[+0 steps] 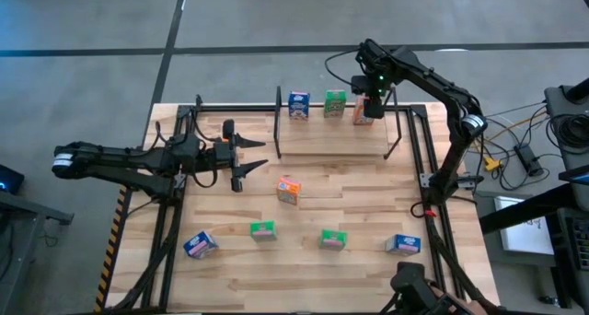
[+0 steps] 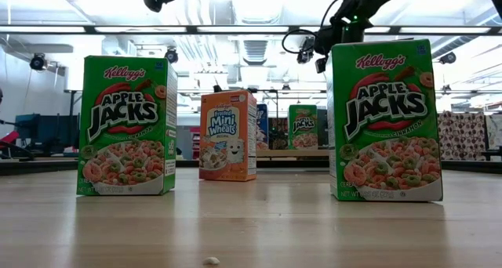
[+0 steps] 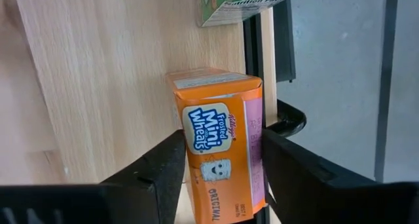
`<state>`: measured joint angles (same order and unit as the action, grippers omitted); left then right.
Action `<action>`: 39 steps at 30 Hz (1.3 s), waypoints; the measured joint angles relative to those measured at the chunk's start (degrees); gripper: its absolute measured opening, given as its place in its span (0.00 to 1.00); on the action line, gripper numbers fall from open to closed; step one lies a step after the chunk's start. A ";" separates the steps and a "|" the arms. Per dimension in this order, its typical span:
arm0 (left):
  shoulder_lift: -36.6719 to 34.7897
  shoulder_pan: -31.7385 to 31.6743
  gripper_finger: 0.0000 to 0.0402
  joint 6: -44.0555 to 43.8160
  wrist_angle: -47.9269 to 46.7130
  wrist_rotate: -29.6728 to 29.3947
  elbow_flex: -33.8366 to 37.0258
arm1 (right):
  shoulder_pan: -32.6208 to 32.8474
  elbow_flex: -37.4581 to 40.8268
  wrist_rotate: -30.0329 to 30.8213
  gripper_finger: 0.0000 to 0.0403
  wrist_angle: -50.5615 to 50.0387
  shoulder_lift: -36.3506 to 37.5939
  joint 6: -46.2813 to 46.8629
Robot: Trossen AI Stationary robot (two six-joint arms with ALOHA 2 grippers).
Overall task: Stack cereal on shelf
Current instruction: Put the bottom right orange cereal box on the shelf
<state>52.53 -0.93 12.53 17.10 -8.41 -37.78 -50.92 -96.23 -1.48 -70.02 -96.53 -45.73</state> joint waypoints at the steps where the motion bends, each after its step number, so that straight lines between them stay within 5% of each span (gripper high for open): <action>1: 0.00 0.00 0.48 0.00 0.00 0.00 0.00 | 0.00 0.00 0.00 0.45 0.00 0.00 0.64; 15: 0.00 0.00 0.48 0.00 0.00 -0.02 0.00 | 0.00 0.00 0.00 0.37 -0.07 0.00 0.89; 39: 0.00 -0.01 0.48 -0.60 0.02 -0.01 0.00 | 0.00 0.01 -0.02 0.37 0.13 0.00 1.48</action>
<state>52.53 -0.94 11.93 17.12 -8.42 -37.78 -50.92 -96.21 -1.50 -69.89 -96.53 -44.25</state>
